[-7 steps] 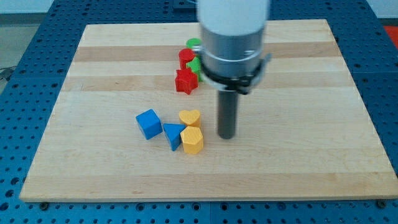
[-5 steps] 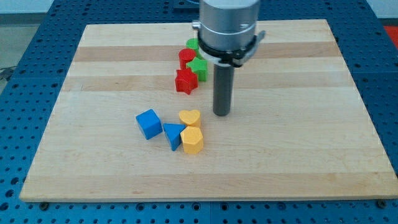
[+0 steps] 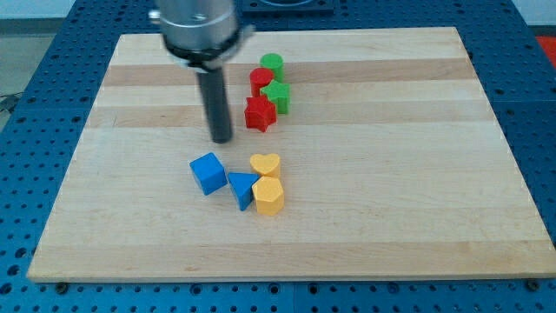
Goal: Slide the blue cube to the left side of the blue triangle
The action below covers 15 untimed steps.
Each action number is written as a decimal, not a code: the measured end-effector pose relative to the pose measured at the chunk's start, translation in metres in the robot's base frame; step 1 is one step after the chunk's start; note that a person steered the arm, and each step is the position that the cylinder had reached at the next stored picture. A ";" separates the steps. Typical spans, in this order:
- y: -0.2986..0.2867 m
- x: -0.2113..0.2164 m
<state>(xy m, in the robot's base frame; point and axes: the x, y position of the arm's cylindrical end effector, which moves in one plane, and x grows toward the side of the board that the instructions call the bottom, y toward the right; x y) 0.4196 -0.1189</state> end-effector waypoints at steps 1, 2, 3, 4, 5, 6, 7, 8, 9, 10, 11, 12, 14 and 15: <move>-0.032 -0.013; -0.064 -0.024; -0.062 0.019; -0.062 0.029; -0.054 0.067; -0.049 0.049; -0.004 0.033; 0.017 0.033; 0.030 0.074; 0.019 0.054; -0.018 0.027; -0.053 0.020; -0.113 0.094; -0.113 0.094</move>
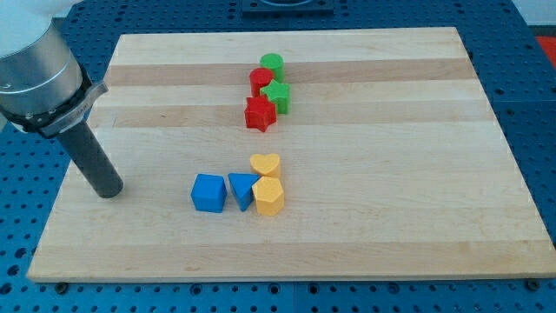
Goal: Slide the blue cube to the left side of the blue triangle
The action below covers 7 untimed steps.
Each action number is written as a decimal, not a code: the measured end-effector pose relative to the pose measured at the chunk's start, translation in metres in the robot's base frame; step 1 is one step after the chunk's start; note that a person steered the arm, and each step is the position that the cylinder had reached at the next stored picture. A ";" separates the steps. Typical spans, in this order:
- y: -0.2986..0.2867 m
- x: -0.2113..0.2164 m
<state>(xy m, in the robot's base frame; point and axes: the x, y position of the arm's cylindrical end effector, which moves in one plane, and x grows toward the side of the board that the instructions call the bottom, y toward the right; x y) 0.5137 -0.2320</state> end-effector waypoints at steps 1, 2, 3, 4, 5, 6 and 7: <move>0.007 0.018; 0.007 0.017; 0.050 0.014; 0.080 0.008; 0.080 0.045; 0.080 0.056; 0.101 0.035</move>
<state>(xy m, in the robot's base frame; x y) 0.5487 -0.1306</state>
